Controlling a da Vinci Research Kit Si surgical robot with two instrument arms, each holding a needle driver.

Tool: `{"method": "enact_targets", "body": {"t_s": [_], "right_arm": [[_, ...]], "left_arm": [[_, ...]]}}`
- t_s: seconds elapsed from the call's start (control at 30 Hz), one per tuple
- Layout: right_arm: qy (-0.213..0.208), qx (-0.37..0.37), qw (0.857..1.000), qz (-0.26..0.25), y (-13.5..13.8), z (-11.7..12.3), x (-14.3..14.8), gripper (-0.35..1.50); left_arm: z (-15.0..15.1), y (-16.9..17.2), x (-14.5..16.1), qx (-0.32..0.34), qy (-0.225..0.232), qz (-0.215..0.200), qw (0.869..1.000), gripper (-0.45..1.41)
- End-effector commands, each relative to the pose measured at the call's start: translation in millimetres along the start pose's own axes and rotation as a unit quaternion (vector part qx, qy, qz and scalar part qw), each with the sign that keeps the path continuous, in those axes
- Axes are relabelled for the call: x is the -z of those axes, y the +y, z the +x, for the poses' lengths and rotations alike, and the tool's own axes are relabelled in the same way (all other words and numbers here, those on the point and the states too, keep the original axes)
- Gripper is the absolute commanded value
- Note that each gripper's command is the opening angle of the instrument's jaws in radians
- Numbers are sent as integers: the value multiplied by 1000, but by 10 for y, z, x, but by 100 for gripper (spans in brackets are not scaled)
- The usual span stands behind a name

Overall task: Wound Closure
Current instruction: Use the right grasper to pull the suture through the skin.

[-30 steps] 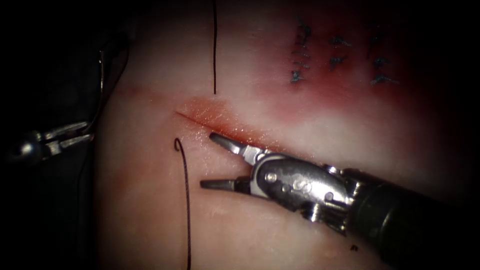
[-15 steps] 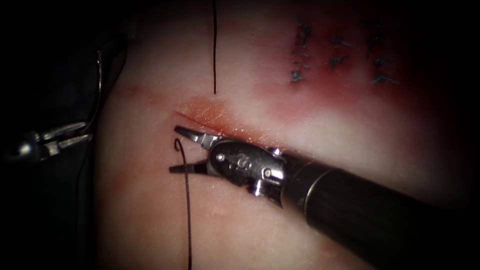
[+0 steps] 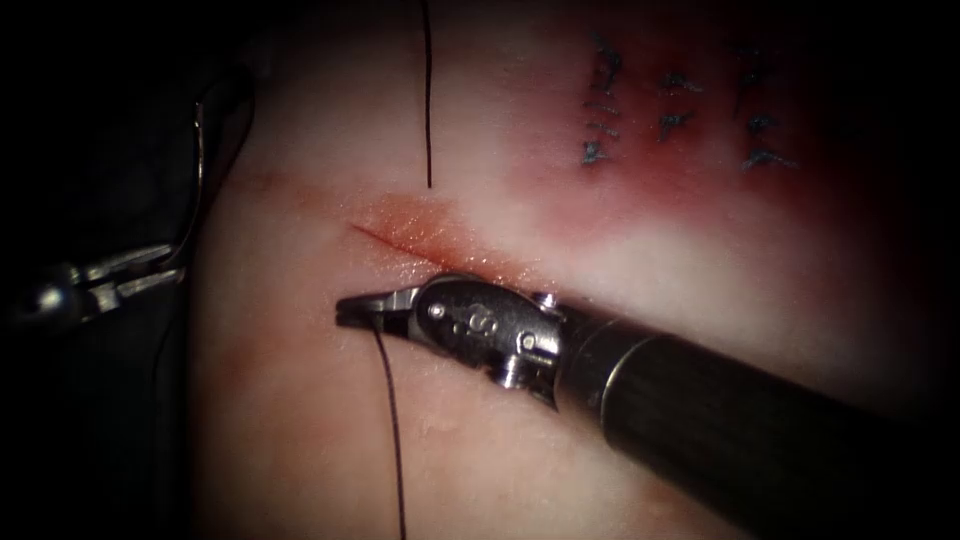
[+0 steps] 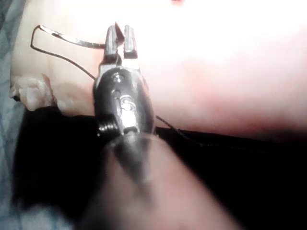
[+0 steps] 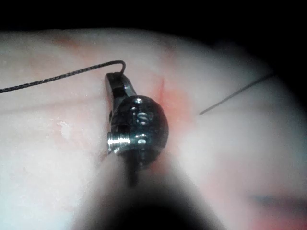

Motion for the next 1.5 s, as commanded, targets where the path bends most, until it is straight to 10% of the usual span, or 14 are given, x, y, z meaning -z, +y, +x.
{"method": "enact_targets", "body": {"t_s": [0.03,1.5], "right_arm": [[1,6,1000,1,2,2,-4,-35],[25,91,992,79,-158,52,4,-35]], "left_arm": [[-3,-3,-7,-1,1,0,1000,-35],[-2,-4,-7,3,1,0,1000,-35]]}}
